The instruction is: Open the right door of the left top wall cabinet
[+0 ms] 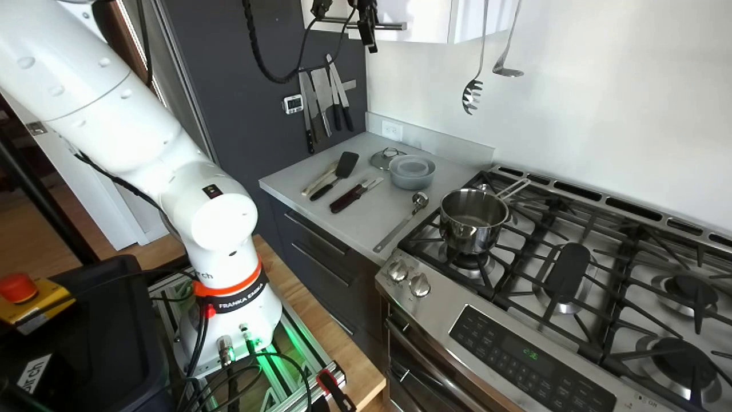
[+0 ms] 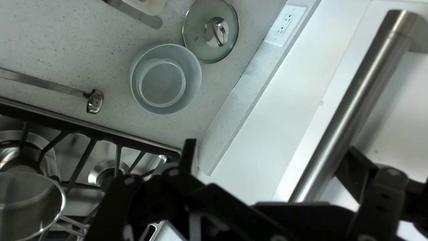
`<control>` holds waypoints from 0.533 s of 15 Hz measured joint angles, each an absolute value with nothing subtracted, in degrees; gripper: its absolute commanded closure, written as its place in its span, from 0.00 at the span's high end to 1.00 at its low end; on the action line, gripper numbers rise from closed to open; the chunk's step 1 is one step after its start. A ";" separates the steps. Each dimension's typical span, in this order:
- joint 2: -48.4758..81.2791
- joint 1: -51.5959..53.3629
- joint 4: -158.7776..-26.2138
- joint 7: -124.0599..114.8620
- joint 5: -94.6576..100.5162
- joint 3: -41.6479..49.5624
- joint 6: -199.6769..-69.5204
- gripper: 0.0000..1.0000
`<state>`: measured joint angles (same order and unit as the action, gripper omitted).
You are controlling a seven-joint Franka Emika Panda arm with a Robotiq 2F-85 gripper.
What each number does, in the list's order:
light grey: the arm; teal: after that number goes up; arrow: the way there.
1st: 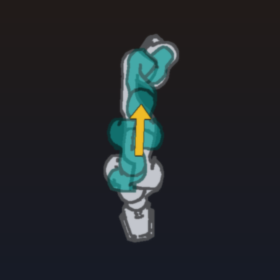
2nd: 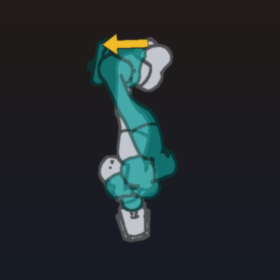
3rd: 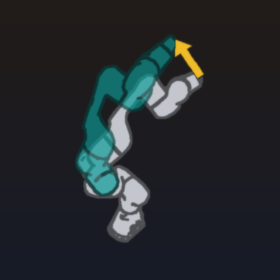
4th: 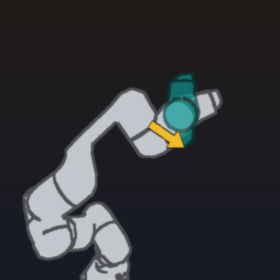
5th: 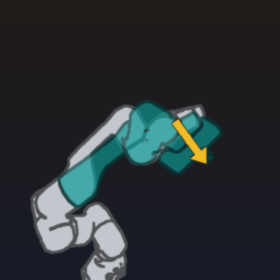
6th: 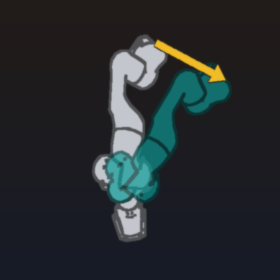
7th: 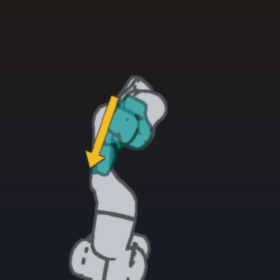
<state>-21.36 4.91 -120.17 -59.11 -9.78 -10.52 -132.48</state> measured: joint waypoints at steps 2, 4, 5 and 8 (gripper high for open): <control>-22.20 5.01 -121.32 -55.21 -10.17 -9.67 -132.48 1.00; -22.93 4.99 -122.51 -52.29 -10.19 -9.04 -132.47 1.00; -23.44 4.98 -122.96 -51.09 -10.19 -8.84 -132.46 1.00; -25.17 4.76 -124.17 -47.92 -10.19 -8.33 -131.47 1.00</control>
